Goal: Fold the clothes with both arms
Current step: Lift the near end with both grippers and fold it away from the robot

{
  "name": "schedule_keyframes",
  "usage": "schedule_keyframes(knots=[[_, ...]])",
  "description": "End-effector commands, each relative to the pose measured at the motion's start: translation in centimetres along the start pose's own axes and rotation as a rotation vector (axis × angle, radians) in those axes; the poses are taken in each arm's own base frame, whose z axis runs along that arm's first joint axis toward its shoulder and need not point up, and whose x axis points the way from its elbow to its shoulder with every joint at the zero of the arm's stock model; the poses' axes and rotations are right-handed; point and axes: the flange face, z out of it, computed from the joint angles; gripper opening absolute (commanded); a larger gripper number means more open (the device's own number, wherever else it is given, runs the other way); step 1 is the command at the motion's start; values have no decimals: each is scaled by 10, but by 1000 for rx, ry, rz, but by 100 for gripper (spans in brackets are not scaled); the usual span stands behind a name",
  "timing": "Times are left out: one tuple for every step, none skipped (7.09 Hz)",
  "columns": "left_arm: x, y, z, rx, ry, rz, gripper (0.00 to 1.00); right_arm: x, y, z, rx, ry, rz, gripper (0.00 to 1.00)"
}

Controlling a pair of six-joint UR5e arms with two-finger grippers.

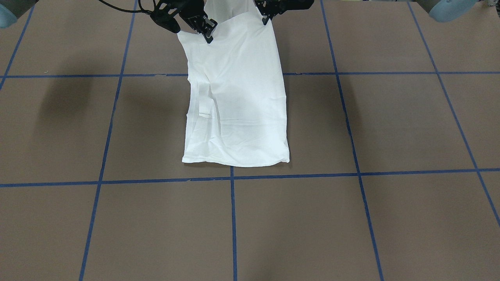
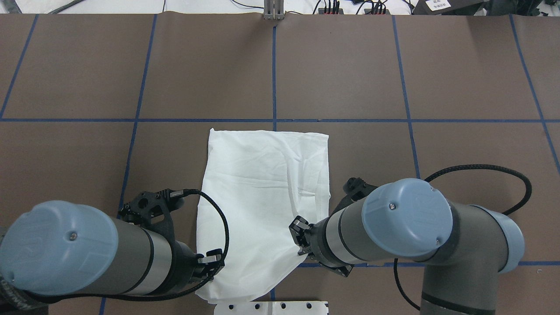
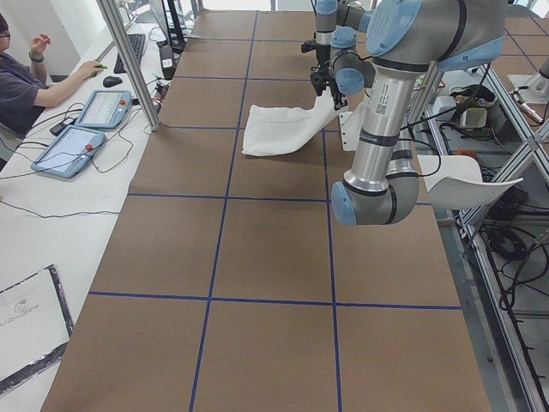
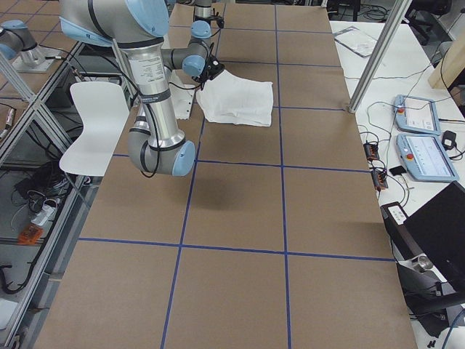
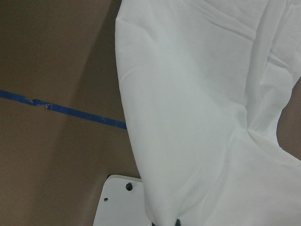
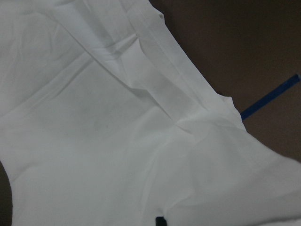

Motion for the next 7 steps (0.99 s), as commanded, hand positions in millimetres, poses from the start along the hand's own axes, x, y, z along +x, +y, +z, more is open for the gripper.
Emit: schedule_keyframes(knots=[[15, -46, 3, 79, -10, 23, 0, -35, -35, -3, 82, -38, -82, 0], [24, -80, 8, 129, -3, -5, 0, -61, -45, 10, 123, -40, -114, 0], [25, -114, 12, 173, 10, 4, 0, -80, -52, 25, 161, -30, -160, 0], [21, -144, 20, 190, -22, 7, 0, -87, -61, 43, 183, 3, -180, 0], [22, -168, 37, 207, -10, 10, 0, -96, -73, 58, 204, 30, -178, 0], [20, -188, 57, 219, -5, 4, 0, -109, -89, 65, 219, 20, -164, 0], [21, -193, 62, 222, 6, 6, 0, -119, -94, 72, 217, -6, -173, 0]])
